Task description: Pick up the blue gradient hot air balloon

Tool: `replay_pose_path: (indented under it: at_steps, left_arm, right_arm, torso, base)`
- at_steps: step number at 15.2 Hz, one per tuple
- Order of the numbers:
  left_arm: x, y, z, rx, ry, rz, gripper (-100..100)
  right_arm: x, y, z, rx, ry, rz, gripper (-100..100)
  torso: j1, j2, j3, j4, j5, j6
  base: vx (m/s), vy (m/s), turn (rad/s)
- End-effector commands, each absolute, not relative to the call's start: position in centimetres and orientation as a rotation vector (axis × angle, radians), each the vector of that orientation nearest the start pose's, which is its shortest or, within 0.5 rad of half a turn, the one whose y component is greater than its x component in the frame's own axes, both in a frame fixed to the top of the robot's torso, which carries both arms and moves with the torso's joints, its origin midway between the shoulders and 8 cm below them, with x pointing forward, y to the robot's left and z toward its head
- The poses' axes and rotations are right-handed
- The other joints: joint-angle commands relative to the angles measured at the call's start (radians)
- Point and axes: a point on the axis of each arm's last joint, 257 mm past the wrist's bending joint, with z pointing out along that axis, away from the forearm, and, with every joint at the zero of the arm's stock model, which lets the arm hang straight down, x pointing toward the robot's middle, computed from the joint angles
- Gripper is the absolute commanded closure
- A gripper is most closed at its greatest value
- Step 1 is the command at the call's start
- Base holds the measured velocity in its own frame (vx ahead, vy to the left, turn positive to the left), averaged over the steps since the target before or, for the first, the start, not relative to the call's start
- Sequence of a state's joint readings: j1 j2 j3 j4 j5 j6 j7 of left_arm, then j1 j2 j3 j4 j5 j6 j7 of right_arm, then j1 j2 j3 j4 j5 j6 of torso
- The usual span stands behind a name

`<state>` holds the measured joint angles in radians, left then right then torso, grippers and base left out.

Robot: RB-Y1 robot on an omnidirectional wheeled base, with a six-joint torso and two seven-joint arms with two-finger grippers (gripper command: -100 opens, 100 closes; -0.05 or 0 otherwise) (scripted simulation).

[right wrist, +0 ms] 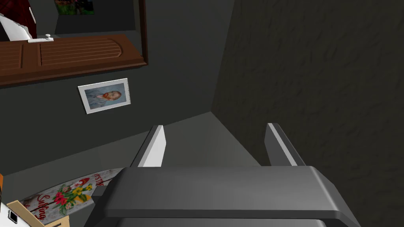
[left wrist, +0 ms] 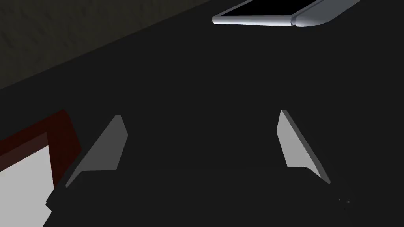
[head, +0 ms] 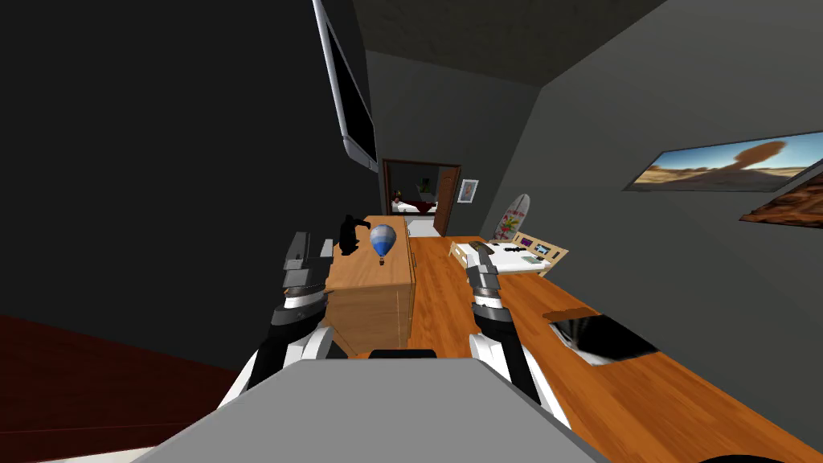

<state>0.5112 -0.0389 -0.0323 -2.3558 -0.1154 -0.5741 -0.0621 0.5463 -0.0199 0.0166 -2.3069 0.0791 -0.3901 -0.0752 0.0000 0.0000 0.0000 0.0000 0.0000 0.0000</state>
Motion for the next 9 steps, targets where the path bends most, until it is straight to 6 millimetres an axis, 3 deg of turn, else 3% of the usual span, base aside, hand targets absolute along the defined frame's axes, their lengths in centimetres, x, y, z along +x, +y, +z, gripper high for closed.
replay_pose_path:
  at_steps: [1,6,9]
  left_arm:
    - [31.7,25.1,5.9,-0.460,0.612,-1.217,-100]
    - [31.9,25.1,4.4,-0.434,0.697,-1.194,-100]
    - [31.9,25.5,2.1,-0.417,0.799,-1.156,-100]
  right_arm:
    - [35.5,-27.2,-0.1,0.732,0.738,1.287,0]
    - [35.5,-27.2,-0.1,0.732,0.738,1.288,0]
    - [35.5,-27.2,-0.1,0.732,0.738,1.288,0]
  torso:
    - [0.000,0.000,0.000,0.000,0.000,0.000]
    - [-0.005,0.002,0.001,0.000,-0.001,0.000]
    - [-0.008,0.002,0.001,0.000,-0.002,0.000]
  base:
    - [-0.009,-0.027,-0.015]
    - [-0.023,-0.069,-0.013]
    - [-0.016,-0.115,-0.022]
